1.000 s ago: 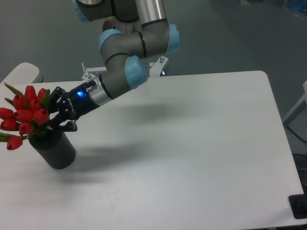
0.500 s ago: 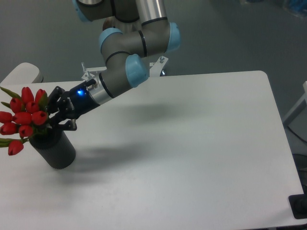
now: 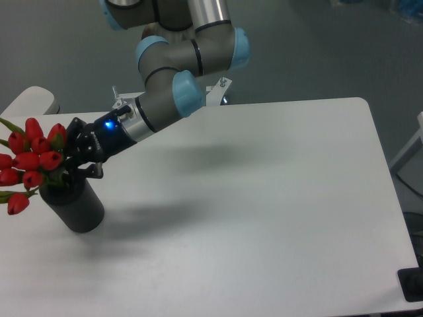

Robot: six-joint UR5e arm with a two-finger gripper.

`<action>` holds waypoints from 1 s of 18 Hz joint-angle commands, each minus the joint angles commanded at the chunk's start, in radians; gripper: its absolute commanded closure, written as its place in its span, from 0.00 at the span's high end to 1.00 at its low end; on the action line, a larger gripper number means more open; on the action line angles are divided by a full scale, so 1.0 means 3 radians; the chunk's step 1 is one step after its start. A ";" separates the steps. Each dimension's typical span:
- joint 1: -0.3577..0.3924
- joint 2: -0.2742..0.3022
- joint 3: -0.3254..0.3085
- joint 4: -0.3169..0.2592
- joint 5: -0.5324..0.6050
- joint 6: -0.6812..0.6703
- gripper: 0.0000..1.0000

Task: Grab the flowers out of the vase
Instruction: 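Lift the gripped tulips straight up out of the black vase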

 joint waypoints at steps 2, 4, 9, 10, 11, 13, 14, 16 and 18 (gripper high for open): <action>0.0005 0.0046 0.0031 -0.0005 0.0000 -0.0062 0.24; 0.0025 0.0077 0.0041 -0.0005 -0.0005 -0.0082 0.24; 0.0046 0.0148 0.0179 -0.0005 -0.0036 -0.0388 0.24; 0.0046 0.0169 0.0209 -0.0005 -0.0036 -0.0475 0.24; 0.0046 0.0174 0.0250 -0.0005 -0.0036 -0.0537 0.24; 0.0077 0.0179 0.0302 -0.0005 -0.0036 -0.0588 0.24; 0.0087 0.0184 0.0317 -0.0005 -0.0041 -0.0599 0.24; 0.0097 0.0210 0.0322 -0.0005 -0.0041 -0.0629 0.24; 0.0133 0.0225 0.0363 -0.0005 -0.0046 -0.0691 0.24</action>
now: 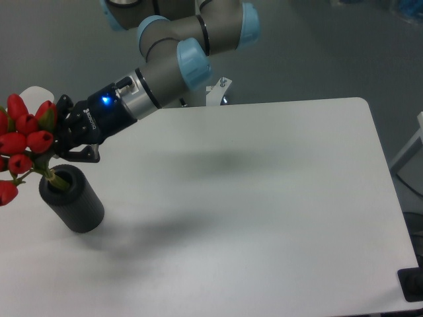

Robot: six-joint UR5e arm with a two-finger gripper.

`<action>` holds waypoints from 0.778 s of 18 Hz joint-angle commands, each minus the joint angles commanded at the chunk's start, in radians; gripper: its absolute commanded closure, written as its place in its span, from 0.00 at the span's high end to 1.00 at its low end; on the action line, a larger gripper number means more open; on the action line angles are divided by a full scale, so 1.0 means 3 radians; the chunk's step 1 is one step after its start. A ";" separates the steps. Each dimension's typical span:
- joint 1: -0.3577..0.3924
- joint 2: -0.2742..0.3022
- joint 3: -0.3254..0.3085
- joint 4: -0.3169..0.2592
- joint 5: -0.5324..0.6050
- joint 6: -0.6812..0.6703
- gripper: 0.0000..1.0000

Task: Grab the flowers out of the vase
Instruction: 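Lift the gripped tulips straight up out of the black vase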

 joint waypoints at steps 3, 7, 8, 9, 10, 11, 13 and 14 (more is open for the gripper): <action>0.0010 0.0041 0.0066 0.0000 -0.0061 -0.0168 0.24; 0.0005 0.0102 0.0113 0.0000 -0.0067 -0.0302 0.23; 0.0005 0.0102 0.0138 0.0000 -0.0067 -0.0332 0.23; 0.0005 0.0102 0.0169 0.0000 -0.0067 -0.0388 0.22; 0.0005 0.0102 0.0209 0.0000 -0.0067 -0.0445 0.22; 0.0005 0.0097 0.0255 0.0000 -0.0067 -0.0496 0.22; 0.0015 0.0097 0.0332 0.0000 -0.0067 -0.0598 0.22; 0.0041 0.0097 0.0368 0.0000 -0.0067 -0.0624 0.22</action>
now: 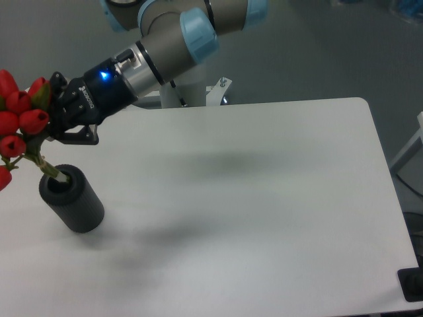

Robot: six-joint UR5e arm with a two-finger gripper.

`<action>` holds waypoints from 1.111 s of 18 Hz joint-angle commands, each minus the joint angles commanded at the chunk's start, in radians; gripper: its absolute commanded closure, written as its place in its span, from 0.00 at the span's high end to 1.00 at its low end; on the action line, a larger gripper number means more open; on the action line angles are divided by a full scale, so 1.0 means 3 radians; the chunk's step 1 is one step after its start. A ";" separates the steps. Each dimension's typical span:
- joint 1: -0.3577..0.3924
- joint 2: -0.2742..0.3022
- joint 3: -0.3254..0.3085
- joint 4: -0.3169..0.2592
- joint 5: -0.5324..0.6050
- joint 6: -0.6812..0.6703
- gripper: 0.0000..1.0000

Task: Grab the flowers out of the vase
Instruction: 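Lift the gripped tulips straight up out of the black vase, then carry the tulip bunch away from the vase over the table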

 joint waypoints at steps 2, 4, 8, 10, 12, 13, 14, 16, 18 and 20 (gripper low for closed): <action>0.0066 -0.0005 0.0026 -0.0005 -0.0015 0.0000 0.22; 0.0194 -0.0005 0.0077 -0.0005 -0.0107 -0.0005 0.22; 0.0475 -0.0198 0.0194 0.0000 -0.0143 0.0046 0.22; 0.0634 -0.0362 0.0296 0.0005 -0.0143 0.0163 0.22; 0.0766 -0.0450 0.0343 0.0005 -0.0148 0.0250 0.22; 0.0843 -0.0490 0.0353 0.0010 -0.0143 0.0296 0.22; 0.0889 -0.0536 0.0384 0.0010 -0.0148 0.0327 0.22; 0.0987 -0.0608 0.0409 0.0015 -0.0148 0.0383 0.22; 0.1053 -0.0685 0.0430 0.0015 -0.0148 0.0526 0.22; 0.1115 -0.0756 0.0440 0.0020 -0.0143 0.0648 0.22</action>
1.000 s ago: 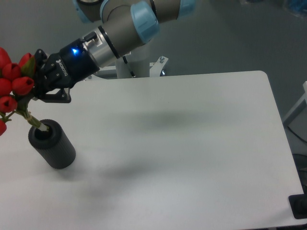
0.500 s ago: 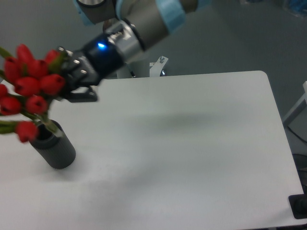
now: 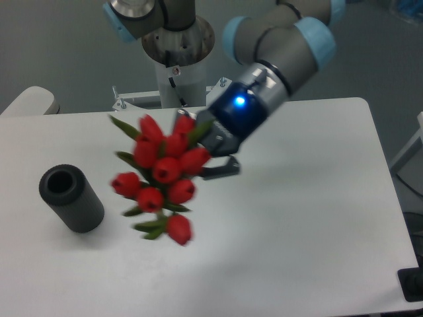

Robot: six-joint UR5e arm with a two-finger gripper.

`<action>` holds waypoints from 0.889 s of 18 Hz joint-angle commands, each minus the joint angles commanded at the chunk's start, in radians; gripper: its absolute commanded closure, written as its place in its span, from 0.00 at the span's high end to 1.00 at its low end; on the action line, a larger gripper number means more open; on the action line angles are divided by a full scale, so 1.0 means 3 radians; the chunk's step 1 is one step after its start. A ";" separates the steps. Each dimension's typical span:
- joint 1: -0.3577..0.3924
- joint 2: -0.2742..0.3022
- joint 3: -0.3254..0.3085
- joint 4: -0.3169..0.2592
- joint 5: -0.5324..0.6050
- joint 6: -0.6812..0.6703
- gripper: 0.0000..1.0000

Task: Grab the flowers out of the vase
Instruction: 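Carry the tulip bunch away from the vase over the table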

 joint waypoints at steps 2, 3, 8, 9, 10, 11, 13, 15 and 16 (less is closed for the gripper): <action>0.0031 -0.0016 0.0000 -0.0005 0.0000 0.0123 0.22; 0.0071 -0.0021 0.0015 0.0000 0.0005 0.0134 0.22; 0.0148 -0.0067 0.0000 0.0000 -0.0005 0.0205 0.22; 0.0174 -0.0067 -0.0025 0.0000 -0.0005 0.0231 0.22; 0.0179 -0.0067 -0.0036 0.0000 -0.0005 0.0236 0.22; 0.0179 -0.0067 -0.0041 0.0000 -0.0005 0.0241 0.22; 0.0184 -0.0062 -0.0066 0.0000 -0.0005 0.0292 0.22; 0.0184 -0.0062 -0.0082 0.0000 -0.0005 0.0302 0.22; 0.0184 -0.0062 -0.0082 0.0000 -0.0005 0.0302 0.22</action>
